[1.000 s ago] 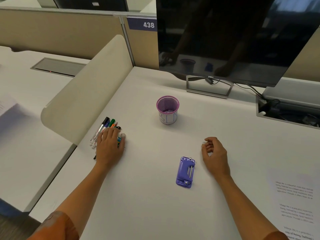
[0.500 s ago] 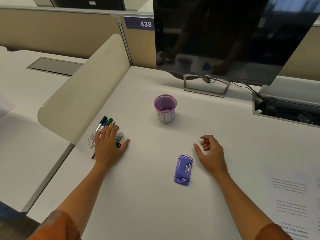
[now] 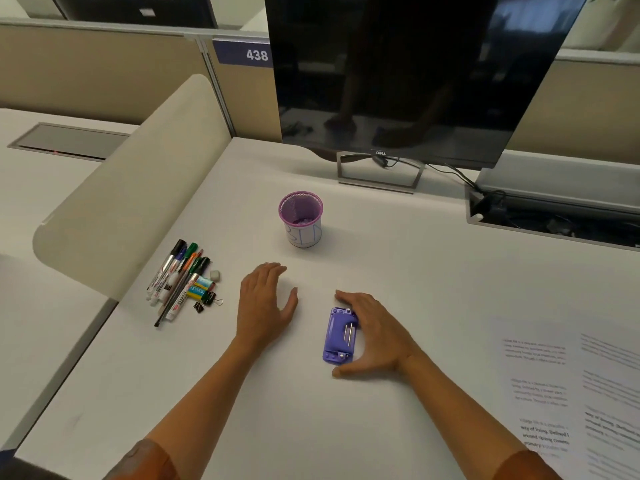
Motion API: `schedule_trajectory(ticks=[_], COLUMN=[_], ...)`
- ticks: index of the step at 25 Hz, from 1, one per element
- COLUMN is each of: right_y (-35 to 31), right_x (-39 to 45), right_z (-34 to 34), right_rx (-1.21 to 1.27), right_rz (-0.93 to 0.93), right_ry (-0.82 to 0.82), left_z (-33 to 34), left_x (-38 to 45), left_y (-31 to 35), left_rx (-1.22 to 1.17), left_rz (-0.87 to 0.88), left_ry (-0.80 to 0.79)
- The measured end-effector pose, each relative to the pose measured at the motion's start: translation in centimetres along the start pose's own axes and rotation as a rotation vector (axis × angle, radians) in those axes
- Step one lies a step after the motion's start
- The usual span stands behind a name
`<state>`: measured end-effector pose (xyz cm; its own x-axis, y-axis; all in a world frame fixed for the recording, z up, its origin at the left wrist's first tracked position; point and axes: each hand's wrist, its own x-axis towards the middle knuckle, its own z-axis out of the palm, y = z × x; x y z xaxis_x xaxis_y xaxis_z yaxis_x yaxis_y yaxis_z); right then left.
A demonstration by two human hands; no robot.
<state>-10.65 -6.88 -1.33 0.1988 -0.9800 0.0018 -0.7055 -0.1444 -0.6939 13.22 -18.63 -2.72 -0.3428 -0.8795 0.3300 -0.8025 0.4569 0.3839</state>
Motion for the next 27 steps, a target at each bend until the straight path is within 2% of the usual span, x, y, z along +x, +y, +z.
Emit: schedule_trajectory(ticks=[13, 21, 27], right_y=[0.5, 5.4, 9.5], right_x=[-2.9, -6.6, -7.9], right_z=[-0.2, -6.4, -11.5], right_rx=[0.277, 0.303, 0.259], right_rz=[0.138, 0.299, 0.39], right_ry=[0.186, 0.633, 0.887], left_z=[3.4, 7.4, 11.4], left_x=[0.8, 1.7, 4.6], left_y=[6.9, 15.1, 22.8], left_rx=[-0.087, -0.219, -0.333], left_rz=[0.033, 0.049, 0.044], left_ry=[-0.021, -0.103, -0.225])
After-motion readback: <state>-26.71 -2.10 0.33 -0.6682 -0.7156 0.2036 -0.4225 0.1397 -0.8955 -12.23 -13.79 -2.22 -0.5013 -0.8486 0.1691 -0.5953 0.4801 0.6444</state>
